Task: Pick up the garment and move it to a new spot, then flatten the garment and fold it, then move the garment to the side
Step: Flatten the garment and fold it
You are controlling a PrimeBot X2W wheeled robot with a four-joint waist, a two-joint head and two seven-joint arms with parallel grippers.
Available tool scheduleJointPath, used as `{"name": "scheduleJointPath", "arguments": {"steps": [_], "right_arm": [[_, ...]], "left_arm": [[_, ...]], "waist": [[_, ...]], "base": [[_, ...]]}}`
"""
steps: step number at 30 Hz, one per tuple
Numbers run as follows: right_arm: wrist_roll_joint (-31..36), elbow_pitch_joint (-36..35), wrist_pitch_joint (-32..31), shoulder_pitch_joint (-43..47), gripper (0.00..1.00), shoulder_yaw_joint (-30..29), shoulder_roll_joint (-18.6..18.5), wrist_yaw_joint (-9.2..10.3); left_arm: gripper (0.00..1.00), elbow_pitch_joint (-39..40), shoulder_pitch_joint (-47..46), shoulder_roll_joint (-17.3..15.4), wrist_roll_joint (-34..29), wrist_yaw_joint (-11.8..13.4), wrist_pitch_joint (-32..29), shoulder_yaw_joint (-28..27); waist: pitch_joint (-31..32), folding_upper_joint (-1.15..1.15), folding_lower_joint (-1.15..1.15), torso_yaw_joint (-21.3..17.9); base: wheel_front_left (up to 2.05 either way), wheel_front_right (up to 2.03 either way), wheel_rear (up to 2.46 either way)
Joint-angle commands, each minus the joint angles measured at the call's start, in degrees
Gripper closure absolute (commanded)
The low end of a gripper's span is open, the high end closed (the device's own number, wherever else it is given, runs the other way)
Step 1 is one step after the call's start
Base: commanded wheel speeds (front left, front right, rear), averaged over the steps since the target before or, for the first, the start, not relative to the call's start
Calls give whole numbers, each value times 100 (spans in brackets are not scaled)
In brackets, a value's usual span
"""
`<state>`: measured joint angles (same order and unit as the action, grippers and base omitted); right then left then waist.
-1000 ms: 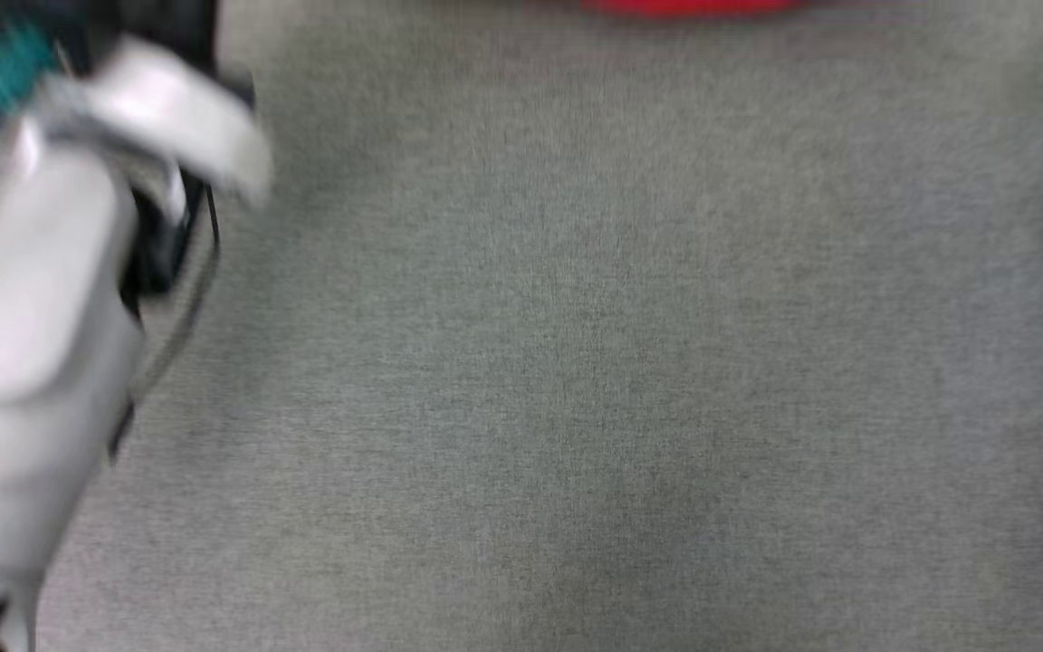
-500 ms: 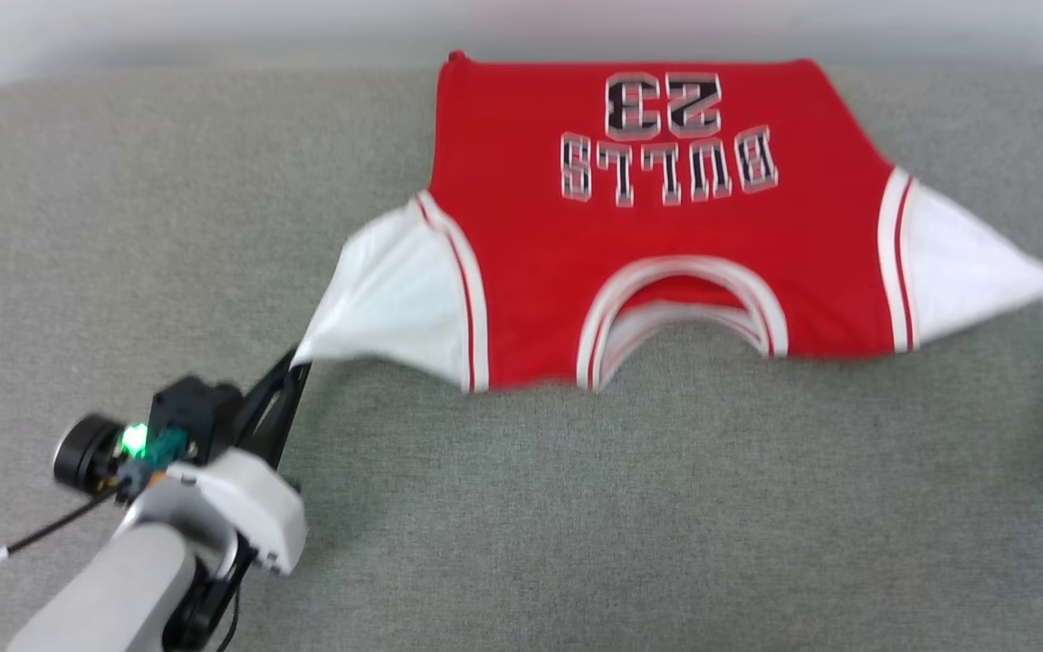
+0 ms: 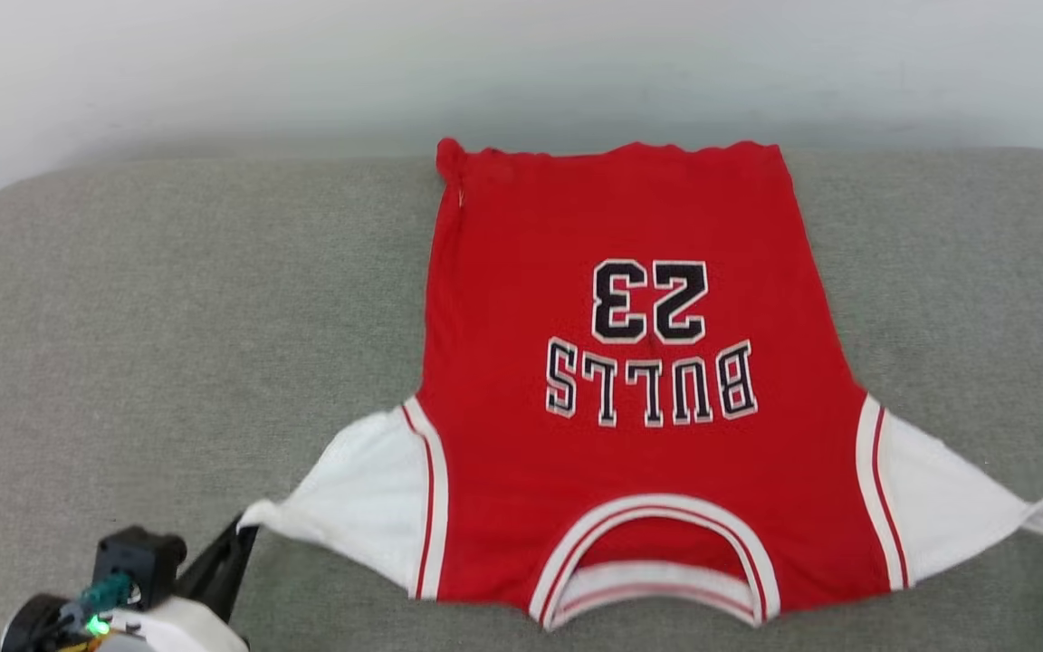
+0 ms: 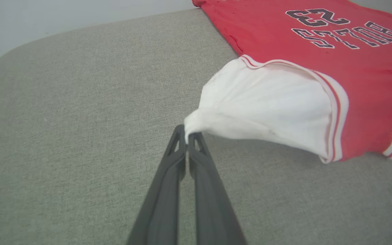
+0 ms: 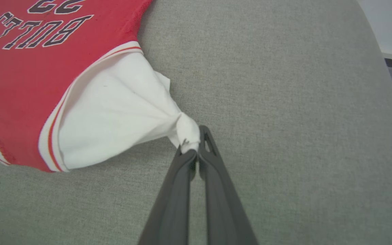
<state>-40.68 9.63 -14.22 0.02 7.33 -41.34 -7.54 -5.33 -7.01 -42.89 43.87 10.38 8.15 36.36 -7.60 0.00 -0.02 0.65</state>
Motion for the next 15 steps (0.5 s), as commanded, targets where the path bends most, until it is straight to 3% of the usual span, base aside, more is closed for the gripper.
{"name": "scheduleJointPath", "arguments": {"steps": [1,10,11,12,15], "right_arm": [[-80,-140,-138,277,100,-93,-59,10],[27,-658,-723,955,100,-451,185,10],[83,-730,-754,921,66,-475,183,8],[86,-766,-821,879,3,-504,218,8],[-28,-950,-1127,749,0,-560,206,8]], "left_arm": [[100,113,229,-88,83,73,-34,-14],[100,525,682,-307,320,-34,-297,110],[100,568,633,-295,313,-55,-327,124],[100,615,582,-280,299,-71,-335,131],[100,770,464,-266,282,-123,-416,161]], "waist": [[43,0,2,-57],[11,0,2,-2],[-2,0,2,19],[-14,0,2,41],[-73,0,2,124]], "base": [[0,0,0],[0,0,0],[0,0,0],[0,0,0],[0,0,0]]}}
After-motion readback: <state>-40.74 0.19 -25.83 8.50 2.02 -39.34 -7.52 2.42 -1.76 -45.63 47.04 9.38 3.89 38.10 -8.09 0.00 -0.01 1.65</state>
